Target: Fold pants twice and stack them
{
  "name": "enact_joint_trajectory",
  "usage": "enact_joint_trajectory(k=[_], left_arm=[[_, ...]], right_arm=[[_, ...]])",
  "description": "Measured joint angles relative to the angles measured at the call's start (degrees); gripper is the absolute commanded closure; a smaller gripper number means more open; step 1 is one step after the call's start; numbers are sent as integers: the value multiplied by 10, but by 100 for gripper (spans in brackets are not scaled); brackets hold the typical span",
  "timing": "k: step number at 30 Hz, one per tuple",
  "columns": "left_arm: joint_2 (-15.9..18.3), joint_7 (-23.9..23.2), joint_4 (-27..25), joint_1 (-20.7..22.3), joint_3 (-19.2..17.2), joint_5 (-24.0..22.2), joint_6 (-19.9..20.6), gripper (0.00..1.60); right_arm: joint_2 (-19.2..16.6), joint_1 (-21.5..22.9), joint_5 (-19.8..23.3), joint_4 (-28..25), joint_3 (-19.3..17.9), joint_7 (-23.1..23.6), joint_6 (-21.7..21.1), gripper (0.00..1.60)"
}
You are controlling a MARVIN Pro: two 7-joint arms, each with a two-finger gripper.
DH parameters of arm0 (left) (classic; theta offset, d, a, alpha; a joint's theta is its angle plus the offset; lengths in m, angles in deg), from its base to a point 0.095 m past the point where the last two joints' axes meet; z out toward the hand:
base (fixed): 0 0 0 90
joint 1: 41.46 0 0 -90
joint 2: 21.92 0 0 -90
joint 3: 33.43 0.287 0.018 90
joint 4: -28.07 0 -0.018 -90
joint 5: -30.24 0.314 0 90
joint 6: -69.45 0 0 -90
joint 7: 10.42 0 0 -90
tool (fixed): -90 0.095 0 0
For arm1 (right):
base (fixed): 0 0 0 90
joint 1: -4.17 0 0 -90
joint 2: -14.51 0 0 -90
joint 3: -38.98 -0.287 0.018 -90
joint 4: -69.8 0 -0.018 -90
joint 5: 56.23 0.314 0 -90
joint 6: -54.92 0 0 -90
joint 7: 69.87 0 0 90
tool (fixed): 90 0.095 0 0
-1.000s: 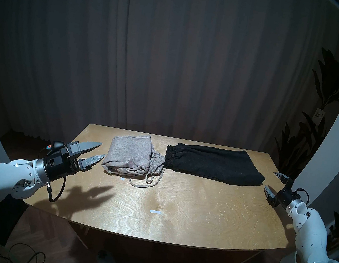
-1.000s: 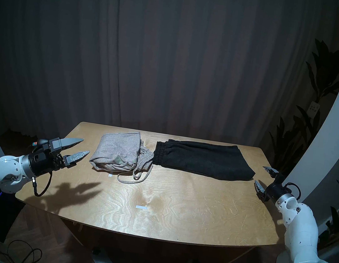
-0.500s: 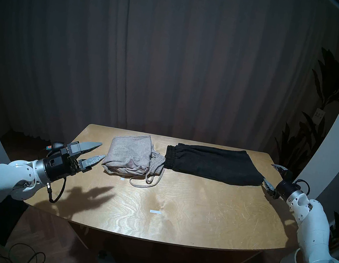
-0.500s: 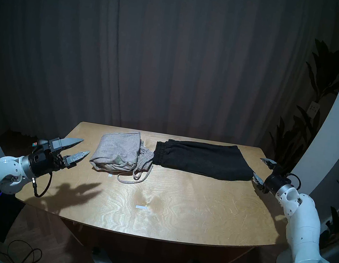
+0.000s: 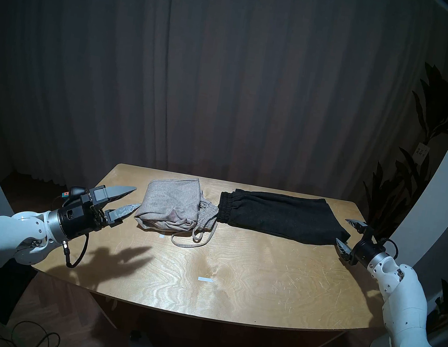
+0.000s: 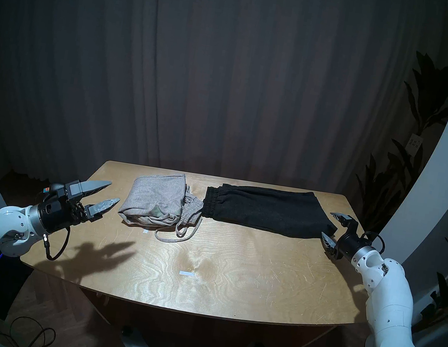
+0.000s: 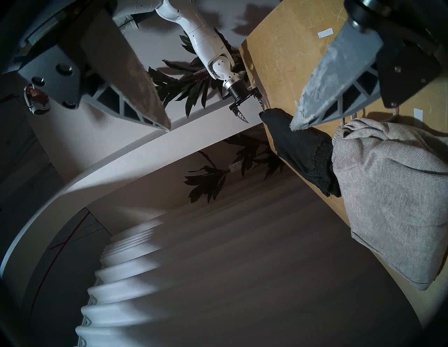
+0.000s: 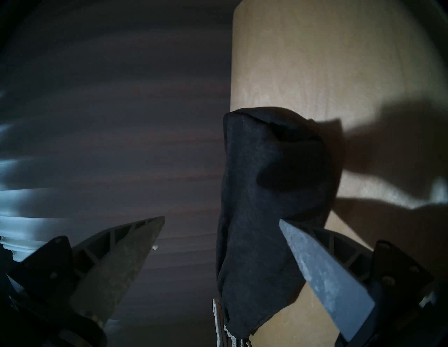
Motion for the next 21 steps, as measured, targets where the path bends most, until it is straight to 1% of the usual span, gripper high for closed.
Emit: enact_joint_trajectory(k=[12,21], left_arm=[[2,7,-17,1,0,-8,-6,0],[2,14,-34,2,-1,-13,-11,0]], right_arm=[[24,-21,23,-34,-32,-5,36,0],[42,-44,37,-59,-60,-6,75,0]])
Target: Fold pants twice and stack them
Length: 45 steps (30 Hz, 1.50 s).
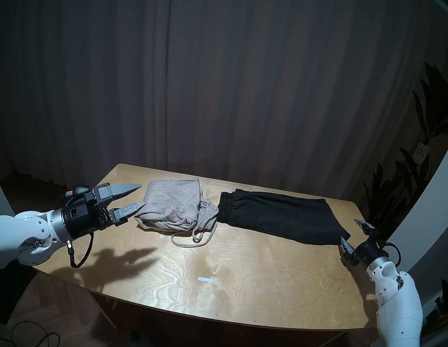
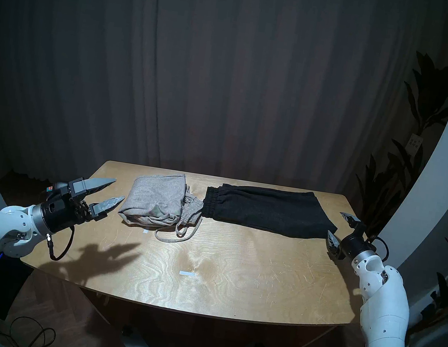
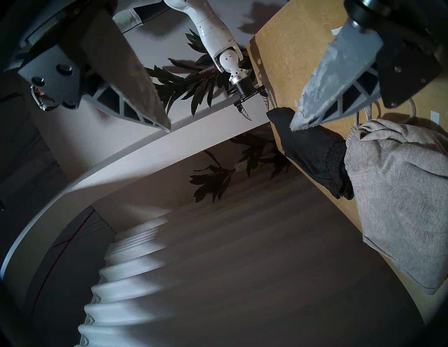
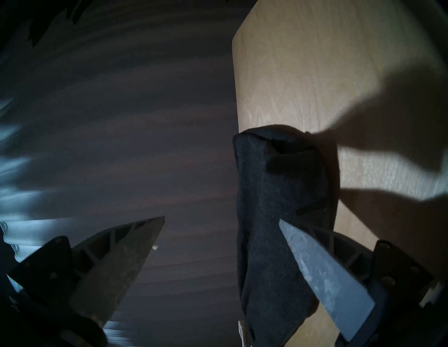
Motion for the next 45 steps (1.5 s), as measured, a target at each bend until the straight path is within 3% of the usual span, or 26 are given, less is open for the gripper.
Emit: enact_joint_trajectory(k=[17,31,45], left_arm=[[1,15,-25,1,0,-9,-9,0],[1,33,-47,7,-4,-15,-30,0],[-17,56,-54,8,-4,3,-76,0]], right_arm=[[53,-35,27,-52,-25,-2,59,0],[102,-66,35,-129,-30,-24,139,0],[124,-89,-6,-220,-20,-83,224,0]])
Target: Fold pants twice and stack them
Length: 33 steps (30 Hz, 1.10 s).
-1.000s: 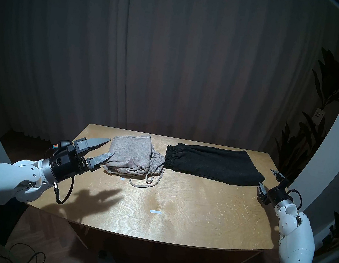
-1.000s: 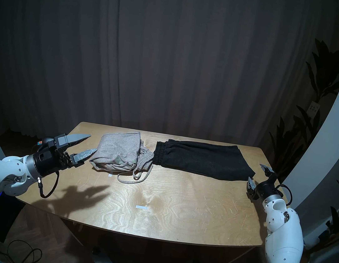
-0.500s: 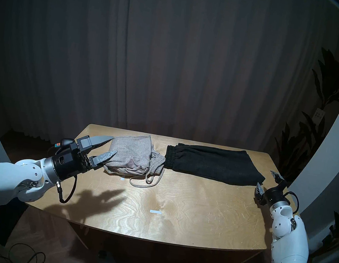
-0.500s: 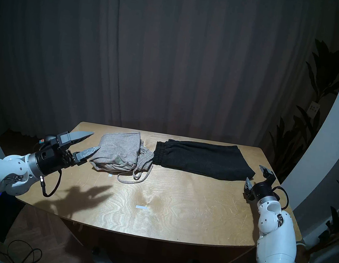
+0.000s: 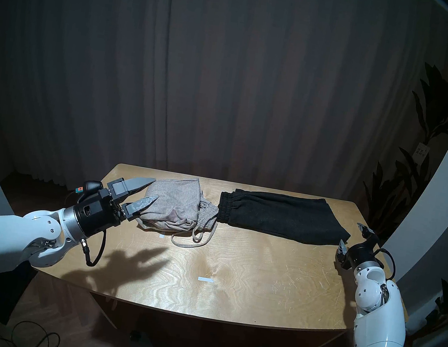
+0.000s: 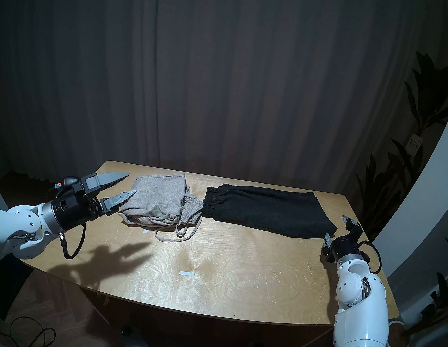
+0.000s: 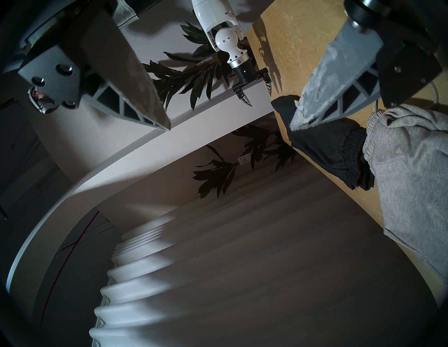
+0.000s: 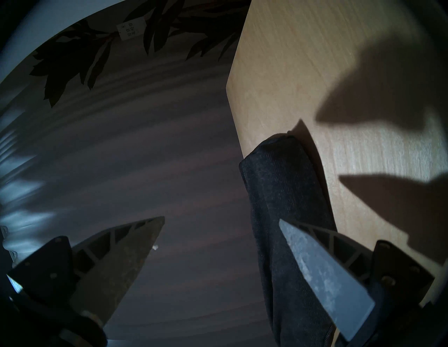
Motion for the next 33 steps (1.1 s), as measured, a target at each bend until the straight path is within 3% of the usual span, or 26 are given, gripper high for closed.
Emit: enact_joint_trajectory(k=[12,20,25,33], left_arm=[[-16,31,-2,-2,2,16,-49,0],[-23,55,-13,-6,5,25,-96,0],[-25,72,-29,-14,6,33,-148,0],[-24,83,-50,-35,5,39,-208,0]], right_arm=[[10,-20,-70,-79,30,-88,90,0],[16,-34,-129,-133,46,-183,172,0],[20,-29,-172,-162,63,-255,230,0],[24,-6,-189,-170,79,-304,257,0]])
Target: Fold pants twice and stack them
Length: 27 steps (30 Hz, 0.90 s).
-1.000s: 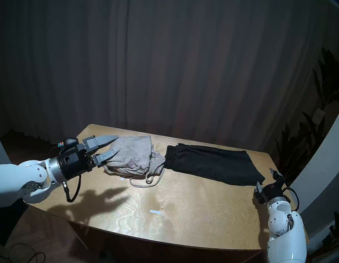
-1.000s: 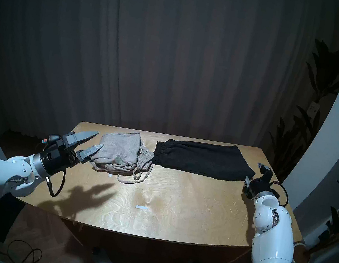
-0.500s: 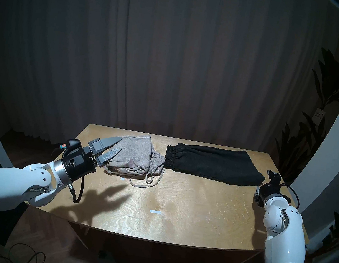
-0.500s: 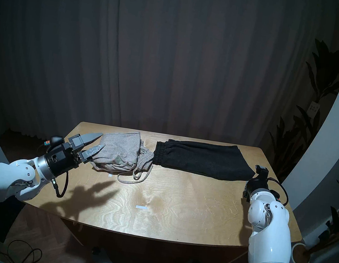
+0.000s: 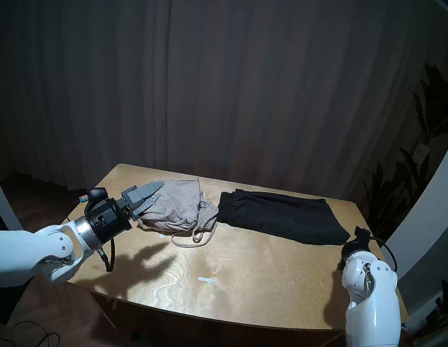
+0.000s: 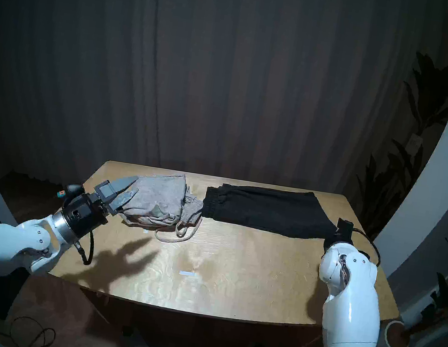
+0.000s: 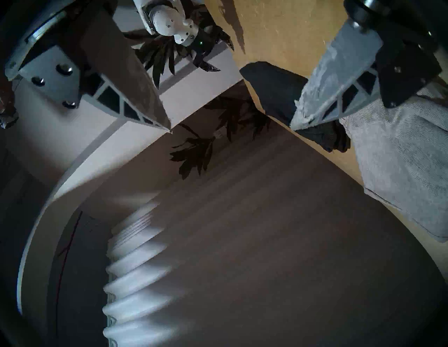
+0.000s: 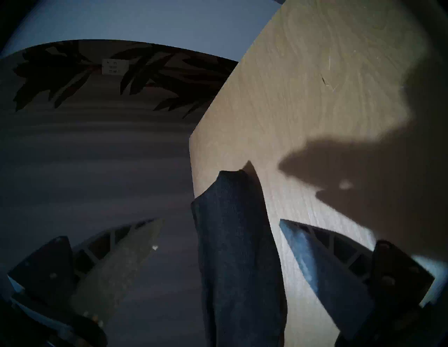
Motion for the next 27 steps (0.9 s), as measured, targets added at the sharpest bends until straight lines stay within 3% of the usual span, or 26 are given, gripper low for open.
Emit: enact_joint_trajectory(k=[11,27], left_arm=[[12,42,-40,-26,-2,-9,-101,0],[4,112,-77,-26,-1,10,-139,0]], right_arm=[[-16,8,25,51,-2,83,-58,0],[-52,46,12,142,31,109,-112,0]])
